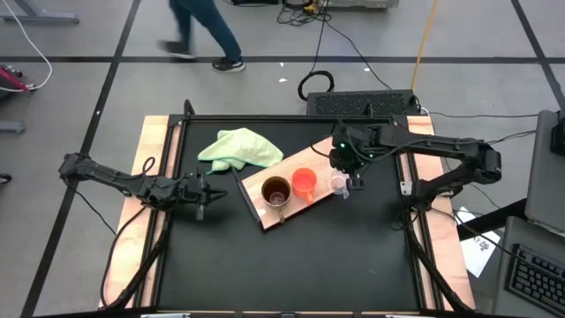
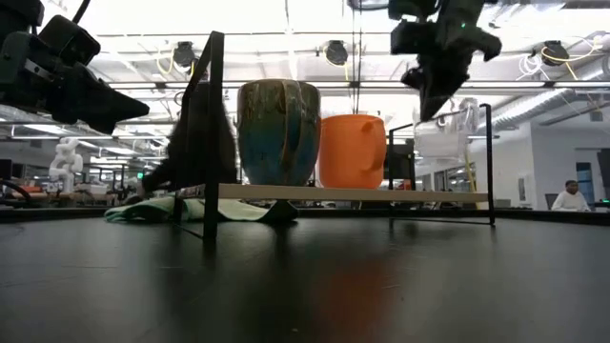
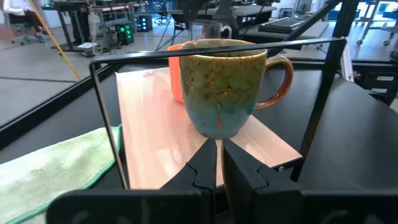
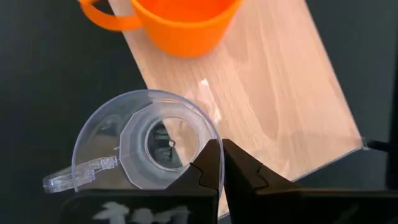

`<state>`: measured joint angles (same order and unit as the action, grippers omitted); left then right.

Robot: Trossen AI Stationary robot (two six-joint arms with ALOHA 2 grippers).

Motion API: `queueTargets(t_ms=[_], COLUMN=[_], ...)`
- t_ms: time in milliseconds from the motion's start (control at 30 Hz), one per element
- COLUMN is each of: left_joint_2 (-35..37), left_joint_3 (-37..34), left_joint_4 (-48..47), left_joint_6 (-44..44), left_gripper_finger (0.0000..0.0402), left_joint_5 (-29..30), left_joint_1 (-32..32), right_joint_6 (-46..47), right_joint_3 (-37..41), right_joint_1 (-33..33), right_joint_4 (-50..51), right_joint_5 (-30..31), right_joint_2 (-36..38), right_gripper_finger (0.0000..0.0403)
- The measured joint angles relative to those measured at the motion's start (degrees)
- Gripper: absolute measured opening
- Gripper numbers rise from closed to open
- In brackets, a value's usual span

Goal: Stack small to large cups/mugs on shelf
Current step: Put the transparent mug on the shelf

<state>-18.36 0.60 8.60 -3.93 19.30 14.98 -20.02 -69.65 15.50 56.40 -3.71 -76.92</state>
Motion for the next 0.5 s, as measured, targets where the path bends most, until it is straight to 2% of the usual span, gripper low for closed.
queueTargets(t_ms=[200,500], left_joint_2=[0.0,0.0], left_joint_3=[0.0,0.0], left_joint_4=[-0.3,-0.6], left_joint_6=[0.2,0.8], left_gripper_finger=[0.0026,0.0026], left_joint_5=[0.2,0.3], left_joint_1=[0.0,0.0], right_joint_6=[-3.9,-9.7], right_joint_3=[0.0,-2.5], right_joint_1=[3.6,6.6], right_joint_4=[-1.5,-4.1], right_joint_5=[-2.5,-2.7], right_joint_2=[-3.9,-6.7], right_gripper_finger=[0.0000,0.0000])
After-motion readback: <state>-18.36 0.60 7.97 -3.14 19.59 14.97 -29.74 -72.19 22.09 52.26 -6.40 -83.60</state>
